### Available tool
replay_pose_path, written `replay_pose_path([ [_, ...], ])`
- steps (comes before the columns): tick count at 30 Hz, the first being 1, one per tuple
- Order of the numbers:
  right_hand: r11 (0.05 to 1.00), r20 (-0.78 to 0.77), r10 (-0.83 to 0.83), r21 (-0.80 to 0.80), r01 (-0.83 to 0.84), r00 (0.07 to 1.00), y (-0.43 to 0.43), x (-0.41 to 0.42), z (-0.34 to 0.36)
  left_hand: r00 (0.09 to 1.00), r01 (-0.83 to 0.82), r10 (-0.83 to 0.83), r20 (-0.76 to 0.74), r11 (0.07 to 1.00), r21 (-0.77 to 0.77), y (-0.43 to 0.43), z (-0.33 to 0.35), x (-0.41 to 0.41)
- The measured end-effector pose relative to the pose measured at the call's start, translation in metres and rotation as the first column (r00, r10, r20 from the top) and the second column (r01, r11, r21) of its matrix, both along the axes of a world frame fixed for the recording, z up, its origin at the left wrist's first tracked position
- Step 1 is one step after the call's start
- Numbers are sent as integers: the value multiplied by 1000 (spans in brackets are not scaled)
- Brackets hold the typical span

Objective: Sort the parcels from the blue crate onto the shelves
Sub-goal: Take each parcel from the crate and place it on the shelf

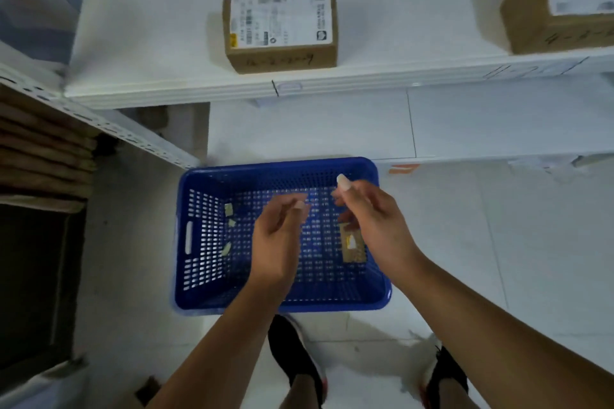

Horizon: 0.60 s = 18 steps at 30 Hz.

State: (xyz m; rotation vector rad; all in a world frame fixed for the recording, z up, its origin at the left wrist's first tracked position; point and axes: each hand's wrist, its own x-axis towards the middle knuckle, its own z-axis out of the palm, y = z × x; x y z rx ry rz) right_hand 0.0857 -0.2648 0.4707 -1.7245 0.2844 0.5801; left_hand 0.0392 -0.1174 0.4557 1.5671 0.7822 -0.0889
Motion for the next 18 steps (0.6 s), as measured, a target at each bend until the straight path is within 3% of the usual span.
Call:
replay_pose_path([
  [9,988,-245,-104,-140,71,964,37,-21,-135,944,150,-177,-279,982,-114,30,-119,-4],
  [15,961,-414,-231,-238,140,881,18,-27,-291,859,203,-265,-437,962,-185,10,-272,-3],
  [18,951,-470,-241,-287,111,849,7,-23,-366,790,332,-374,-486,927,-174,-4,-361,-1],
])
